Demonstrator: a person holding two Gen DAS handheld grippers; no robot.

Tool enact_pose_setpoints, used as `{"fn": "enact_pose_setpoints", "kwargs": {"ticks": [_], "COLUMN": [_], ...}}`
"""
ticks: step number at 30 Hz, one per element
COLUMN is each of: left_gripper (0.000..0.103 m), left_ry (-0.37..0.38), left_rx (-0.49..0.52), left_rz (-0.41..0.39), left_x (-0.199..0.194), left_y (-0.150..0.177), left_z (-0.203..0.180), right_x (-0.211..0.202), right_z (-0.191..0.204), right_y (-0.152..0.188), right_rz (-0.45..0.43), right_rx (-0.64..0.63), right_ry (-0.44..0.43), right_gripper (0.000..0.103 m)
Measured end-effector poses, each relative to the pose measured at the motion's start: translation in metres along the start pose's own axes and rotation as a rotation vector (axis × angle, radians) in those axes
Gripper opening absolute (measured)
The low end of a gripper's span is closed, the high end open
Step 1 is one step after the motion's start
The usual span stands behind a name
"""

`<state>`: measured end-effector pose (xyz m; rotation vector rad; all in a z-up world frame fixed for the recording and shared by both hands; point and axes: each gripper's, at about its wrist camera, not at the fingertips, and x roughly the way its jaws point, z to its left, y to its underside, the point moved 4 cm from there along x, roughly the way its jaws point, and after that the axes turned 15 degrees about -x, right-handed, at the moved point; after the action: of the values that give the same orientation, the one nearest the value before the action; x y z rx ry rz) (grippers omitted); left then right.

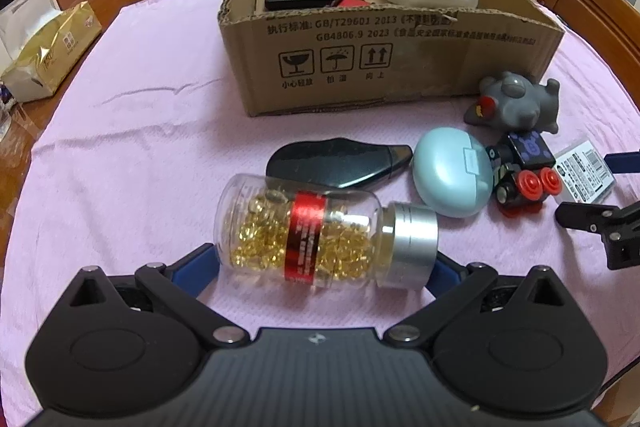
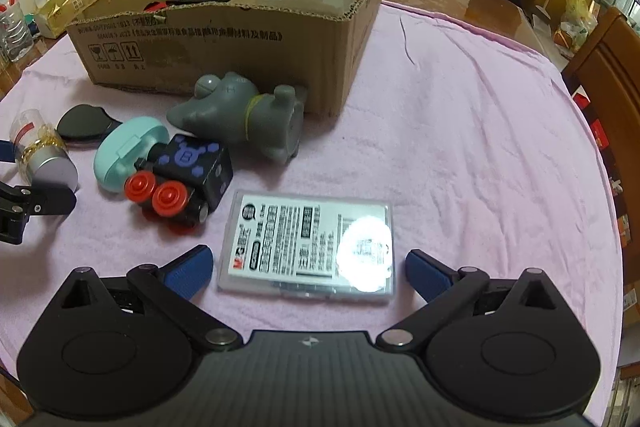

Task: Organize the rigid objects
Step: 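Move the left tool to the gold capsule bottle while the right tool approaches the white M&G card pack, then close the left gripper on the capsule bottle while the right gripper grasps the card pack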

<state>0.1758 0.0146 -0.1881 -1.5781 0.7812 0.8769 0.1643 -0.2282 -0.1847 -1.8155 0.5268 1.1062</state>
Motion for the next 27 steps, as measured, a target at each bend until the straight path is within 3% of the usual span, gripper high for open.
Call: {"fn": "enact_pose_setpoints", "kwargs": {"ticks": [10, 19, 22, 27], "left_gripper": [0.102, 0.102, 0.094, 0.093], "left_ry": [-0.045, 0.03, 0.063, 0.079], "left_rx": [0.086, 0.098, 0.099, 0.13], "left_rz": [-0.017, -0.001, 0.011, 0.012], "left_x": [-0.001, 0.002, 0.0, -0.002], "left_y": [-0.005, -0.006, -0.007, -0.005], "left_z": [-0.012, -0.003, -0.002, -0.002], "right_x": [0.004, 0.004, 0.004, 0.008], "right_z": [-0.002, 0.0, 0.002, 0.001], "right_y": [-0.004, -0.004, -0.005, -0.01], "right_rz": [-0.023, -0.007, -0.003, 0.012], "right_rx": [-0.051, -0.008, 0.015, 0.037], "right_ry": [-0.028, -0.004, 0.011, 0.02], "right_gripper": [0.103, 0.103, 0.103, 0.103]}}
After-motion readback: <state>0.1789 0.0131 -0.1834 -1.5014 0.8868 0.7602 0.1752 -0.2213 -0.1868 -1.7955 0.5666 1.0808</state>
